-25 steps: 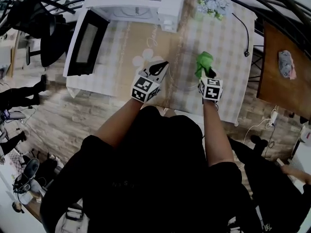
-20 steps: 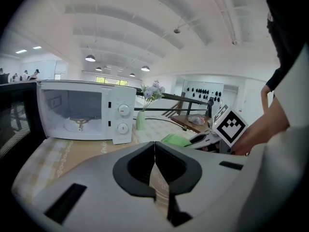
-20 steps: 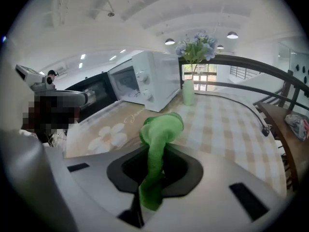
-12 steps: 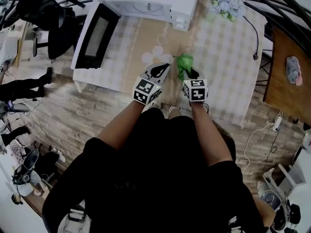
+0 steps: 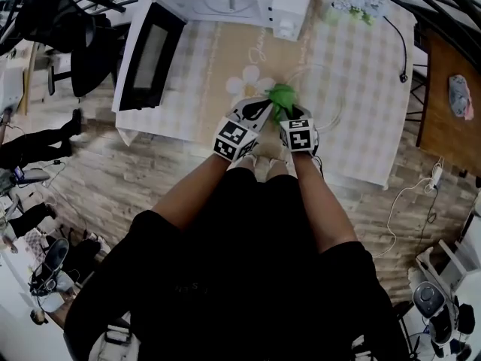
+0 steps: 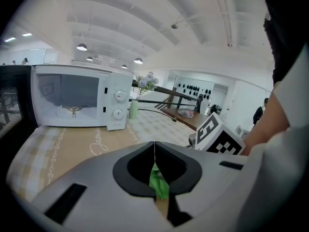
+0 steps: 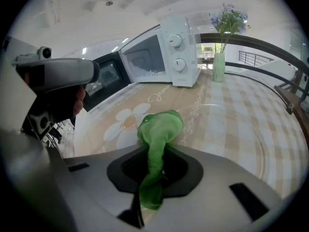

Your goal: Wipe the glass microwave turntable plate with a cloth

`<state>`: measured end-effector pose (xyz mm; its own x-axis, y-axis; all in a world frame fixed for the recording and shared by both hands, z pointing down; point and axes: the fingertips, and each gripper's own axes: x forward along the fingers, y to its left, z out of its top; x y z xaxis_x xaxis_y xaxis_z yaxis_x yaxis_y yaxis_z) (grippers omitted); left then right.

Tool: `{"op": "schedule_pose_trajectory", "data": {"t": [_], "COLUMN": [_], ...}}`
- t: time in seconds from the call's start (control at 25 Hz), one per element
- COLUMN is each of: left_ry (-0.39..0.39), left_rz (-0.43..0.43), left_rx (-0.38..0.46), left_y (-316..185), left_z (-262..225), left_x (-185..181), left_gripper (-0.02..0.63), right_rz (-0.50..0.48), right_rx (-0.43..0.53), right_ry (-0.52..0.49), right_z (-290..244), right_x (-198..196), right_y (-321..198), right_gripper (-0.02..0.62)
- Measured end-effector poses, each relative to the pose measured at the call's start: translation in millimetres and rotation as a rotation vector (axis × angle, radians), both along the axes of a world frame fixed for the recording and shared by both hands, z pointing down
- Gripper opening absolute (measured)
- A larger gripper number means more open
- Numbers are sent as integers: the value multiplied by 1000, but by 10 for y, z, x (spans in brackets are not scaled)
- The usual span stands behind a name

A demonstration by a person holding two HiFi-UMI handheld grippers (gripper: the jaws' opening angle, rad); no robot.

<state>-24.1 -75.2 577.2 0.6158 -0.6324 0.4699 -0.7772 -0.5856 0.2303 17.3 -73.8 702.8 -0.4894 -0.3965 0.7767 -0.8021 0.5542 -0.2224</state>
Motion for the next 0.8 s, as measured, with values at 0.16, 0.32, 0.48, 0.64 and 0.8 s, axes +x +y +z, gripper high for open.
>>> {"op": "schedule_pose_trajectory", "data": {"t": [0.16,0.32,0.48,0.64,0.8], "left_ry": [8,7,12,13,14], "left_rz": [18,31,53,77,99], "left_rx": [-2,-13,-16,-17,-18], "left_y": [42,81,84,108,121], "left_z": [-17,20,28,27,19], "left_x": [-36,-76,-26,59,136], "left_gripper": [21,21,21,21,21], "right_rz": [-18,-38,9,52,64], "right_rx": [4,22,22,18,30], "right_ry": [28,65,87,109,141], "right_z": [23,29,57,77,83], "right_x": [10,54,254,458,605], "right_y": [-3,-3,-42,-71,-93], "right_gripper": [64,64,64,66,66]}}
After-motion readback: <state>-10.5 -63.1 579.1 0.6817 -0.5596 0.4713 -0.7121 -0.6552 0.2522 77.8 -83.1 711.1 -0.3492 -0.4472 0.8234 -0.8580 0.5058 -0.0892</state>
